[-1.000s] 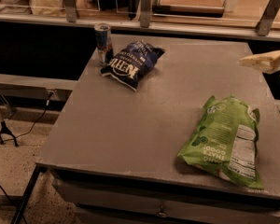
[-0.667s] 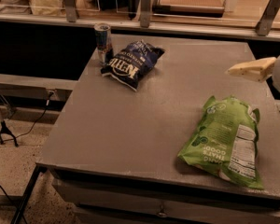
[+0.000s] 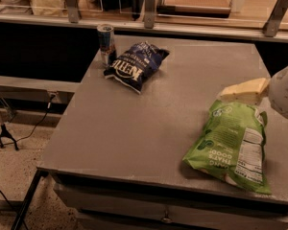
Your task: Move green rice chip bag near blue chip bag
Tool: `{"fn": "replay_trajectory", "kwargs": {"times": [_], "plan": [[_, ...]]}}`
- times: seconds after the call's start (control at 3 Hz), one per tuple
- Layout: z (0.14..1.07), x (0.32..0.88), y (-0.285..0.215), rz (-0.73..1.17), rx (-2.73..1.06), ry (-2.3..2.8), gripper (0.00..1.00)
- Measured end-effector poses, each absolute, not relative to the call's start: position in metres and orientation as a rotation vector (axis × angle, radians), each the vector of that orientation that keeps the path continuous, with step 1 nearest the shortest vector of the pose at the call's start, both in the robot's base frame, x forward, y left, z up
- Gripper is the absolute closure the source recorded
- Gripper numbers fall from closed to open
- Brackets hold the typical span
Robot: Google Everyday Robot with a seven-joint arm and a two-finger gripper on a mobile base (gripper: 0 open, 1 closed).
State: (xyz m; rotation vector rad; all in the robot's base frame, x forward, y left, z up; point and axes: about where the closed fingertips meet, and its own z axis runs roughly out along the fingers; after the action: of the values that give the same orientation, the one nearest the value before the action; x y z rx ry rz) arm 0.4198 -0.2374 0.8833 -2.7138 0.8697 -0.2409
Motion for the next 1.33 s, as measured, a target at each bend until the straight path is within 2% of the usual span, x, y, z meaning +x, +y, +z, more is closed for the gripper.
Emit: {"fn": "replay_trajectory", "kwargs": {"times": [0.33, 1.33], "plan": [[0.872, 0.404, -0.223, -0.195, -2.754, 0.661, 0.00], [0.854, 0.412, -0.204, -0.212, -2.949, 0.644, 0.00]]}}
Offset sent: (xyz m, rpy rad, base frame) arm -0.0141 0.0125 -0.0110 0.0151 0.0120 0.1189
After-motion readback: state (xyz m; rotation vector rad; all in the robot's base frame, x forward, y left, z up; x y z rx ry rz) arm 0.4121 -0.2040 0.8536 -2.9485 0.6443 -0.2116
